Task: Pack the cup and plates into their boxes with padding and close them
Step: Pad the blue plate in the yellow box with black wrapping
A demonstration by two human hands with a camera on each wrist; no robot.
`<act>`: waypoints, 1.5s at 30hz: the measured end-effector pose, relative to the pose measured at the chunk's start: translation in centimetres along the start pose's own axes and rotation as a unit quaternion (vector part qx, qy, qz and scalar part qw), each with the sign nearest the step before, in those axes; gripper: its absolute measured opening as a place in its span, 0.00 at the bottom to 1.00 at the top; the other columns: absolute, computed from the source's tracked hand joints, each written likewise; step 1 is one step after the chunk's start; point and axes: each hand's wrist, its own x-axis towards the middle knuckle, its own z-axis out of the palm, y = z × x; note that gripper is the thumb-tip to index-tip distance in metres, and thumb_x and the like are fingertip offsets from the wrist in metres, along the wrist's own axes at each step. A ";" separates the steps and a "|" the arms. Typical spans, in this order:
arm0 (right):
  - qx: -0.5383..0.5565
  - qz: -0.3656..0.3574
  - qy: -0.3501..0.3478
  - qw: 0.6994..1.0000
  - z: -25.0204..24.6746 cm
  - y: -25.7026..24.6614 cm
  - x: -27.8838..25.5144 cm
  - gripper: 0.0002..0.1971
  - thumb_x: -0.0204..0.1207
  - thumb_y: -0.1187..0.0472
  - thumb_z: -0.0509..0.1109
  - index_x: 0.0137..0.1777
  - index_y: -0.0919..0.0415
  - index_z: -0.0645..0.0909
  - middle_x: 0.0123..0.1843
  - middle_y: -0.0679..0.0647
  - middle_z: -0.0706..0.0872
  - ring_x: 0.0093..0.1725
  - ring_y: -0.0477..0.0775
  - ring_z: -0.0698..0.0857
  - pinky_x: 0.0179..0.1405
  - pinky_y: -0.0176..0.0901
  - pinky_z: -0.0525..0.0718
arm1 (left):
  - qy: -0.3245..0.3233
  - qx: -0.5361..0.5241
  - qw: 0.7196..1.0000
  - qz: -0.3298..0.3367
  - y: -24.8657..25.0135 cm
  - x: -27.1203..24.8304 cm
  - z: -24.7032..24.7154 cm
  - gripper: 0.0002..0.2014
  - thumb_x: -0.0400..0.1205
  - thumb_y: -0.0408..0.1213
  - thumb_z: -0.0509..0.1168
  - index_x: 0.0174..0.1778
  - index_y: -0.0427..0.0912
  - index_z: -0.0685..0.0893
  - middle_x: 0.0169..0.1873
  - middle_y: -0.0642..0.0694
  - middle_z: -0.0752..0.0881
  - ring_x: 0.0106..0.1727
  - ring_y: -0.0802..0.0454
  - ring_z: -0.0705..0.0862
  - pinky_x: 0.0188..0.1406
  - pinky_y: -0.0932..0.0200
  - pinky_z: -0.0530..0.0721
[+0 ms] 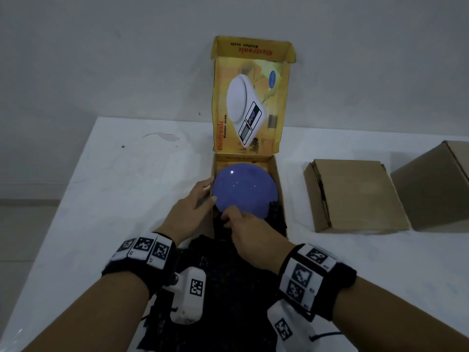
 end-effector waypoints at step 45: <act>-0.300 0.144 0.019 0.943 -2.1 3.8 -1.3 0.13 0.77 0.45 0.65 0.47 0.53 0.85 0.49 0.54 0.85 0.65 0.60 0.69 0.64 0.56 0.58 | 0.012 0.159 0.987 0.033 0.2 -0.6 2.1 0.59 0.55 0.71 0.72 0.76 0.75 0.41 0.78 0.58 0.67 0.76 0.54 0.71 0.72 0.43 0.73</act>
